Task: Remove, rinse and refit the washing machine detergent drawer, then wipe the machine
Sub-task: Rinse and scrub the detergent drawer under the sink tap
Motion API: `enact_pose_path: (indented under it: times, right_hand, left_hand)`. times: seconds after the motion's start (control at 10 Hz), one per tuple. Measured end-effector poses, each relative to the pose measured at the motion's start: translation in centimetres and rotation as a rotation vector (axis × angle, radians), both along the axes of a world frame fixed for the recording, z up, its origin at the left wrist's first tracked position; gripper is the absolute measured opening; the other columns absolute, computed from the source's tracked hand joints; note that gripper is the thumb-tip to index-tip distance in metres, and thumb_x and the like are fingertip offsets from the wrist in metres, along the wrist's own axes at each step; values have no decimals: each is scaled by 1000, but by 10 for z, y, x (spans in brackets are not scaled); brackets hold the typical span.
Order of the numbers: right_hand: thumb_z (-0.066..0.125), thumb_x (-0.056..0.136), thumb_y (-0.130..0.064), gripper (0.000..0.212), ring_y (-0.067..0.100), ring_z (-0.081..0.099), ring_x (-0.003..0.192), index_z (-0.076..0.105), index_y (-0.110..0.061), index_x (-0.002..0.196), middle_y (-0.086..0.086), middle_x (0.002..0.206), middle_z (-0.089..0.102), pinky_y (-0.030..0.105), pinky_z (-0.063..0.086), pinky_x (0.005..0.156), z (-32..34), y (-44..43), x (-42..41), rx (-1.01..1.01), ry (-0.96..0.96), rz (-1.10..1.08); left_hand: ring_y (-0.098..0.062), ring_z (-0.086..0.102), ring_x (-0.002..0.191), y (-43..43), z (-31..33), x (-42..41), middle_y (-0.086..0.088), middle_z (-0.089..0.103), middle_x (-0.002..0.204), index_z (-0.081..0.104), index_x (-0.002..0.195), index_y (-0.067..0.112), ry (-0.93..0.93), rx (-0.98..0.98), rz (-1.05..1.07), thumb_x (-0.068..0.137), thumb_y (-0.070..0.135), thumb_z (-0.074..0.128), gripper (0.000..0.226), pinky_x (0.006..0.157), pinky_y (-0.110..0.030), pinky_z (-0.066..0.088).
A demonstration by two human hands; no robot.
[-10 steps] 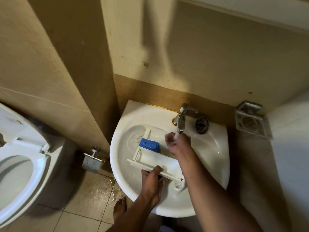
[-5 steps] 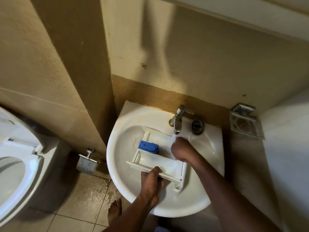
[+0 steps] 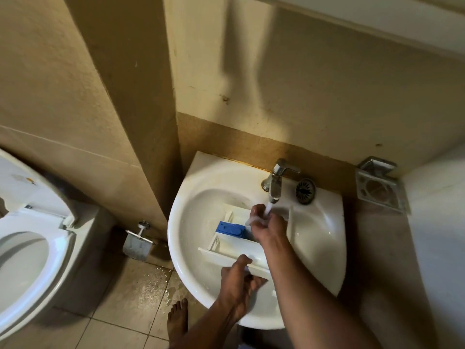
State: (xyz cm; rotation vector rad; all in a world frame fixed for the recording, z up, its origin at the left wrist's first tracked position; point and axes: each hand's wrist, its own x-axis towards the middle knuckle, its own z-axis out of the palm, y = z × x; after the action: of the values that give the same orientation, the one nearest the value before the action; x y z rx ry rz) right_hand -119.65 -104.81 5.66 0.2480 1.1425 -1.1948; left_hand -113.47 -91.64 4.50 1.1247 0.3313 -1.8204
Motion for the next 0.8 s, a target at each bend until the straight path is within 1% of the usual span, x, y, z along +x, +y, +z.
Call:
enact_pose_path:
  times: [0.1, 0.2, 0.3, 0.4, 0.5, 0.6, 0.7, 0.8]
  right_hand:
    - [59, 85, -10, 15, 11, 56, 66, 67, -10, 73, 5, 69, 59, 16, 48, 59, 2, -6, -1, -131, -190, -70]
    - [52, 73, -6, 11, 16, 56, 56, 59, -7, 82, 9, 65, 59, 18, 46, 47, -2, -18, -3, -135, -252, -42]
    - [68, 62, -7, 20, 14, 54, 61, 57, -11, 79, 5, 66, 56, 18, 50, 49, -5, -21, -4, -168, -239, 48]
    - [83, 53, -7, 29, 15, 53, 59, 58, -10, 67, 5, 64, 55, 20, 47, 55, 4, -13, -8, -163, -226, 223]
    - [62, 76, -2, 5, 17, 56, 64, 59, -6, 74, 8, 67, 60, 22, 52, 56, 24, -2, -18, -57, -132, 407]
    - [52, 92, -3, 22, 19, 54, 61, 64, -5, 74, 9, 66, 58, 22, 47, 57, 51, 1, -29, -66, 384, 828]
    - [48, 93, -5, 20, 24, 63, 88, 68, -6, 96, 10, 92, 67, 25, 49, 75, 71, 7, -34, -305, 1566, 1681]
    - [48, 87, -10, 27, 22, 60, 109, 68, -15, 105, 5, 109, 69, 41, 32, 110, 86, 18, -40, -504, 2074, 1999]
  left_hand:
    - [-51, 67, 97, -2, -2, 2, -41, 62, 109, 46, 125, -6, -79, -2, 40, 82, 0, 64, 47, 74, -54, 58]
    - [-50, 67, 98, -5, -3, 1, -37, 62, 110, 46, 118, 2, -207, 28, 40, 84, 1, 63, 38, 75, -58, 59]
    - [-46, 68, 98, -4, 0, -2, -32, 63, 110, 45, 117, 4, -251, 37, 24, 84, 3, 65, 38, 75, -54, 60]
    - [-44, 67, 98, -2, 2, -5, -31, 63, 109, 45, 118, 4, -306, 26, 3, 84, 4, 67, 40, 69, -45, 62]
    - [-40, 69, 91, -1, 1, -7, -32, 64, 107, 47, 121, 0, -324, 19, 1, 80, 7, 69, 47, 65, -40, 61]
    - [-41, 68, 91, -3, 5, -6, -30, 65, 101, 53, 119, -6, -248, 10, 59, 83, 3, 64, 38, 67, -46, 61]
    - [-42, 70, 89, -5, 10, -5, -26, 69, 89, 59, 109, -7, -152, 20, 78, 85, 0, 58, 25, 67, -49, 61]
    - [-35, 67, 69, -3, 18, -5, -19, 65, 71, 57, 86, -4, -17, 6, 32, 83, 2, 53, 7, 62, -45, 60]
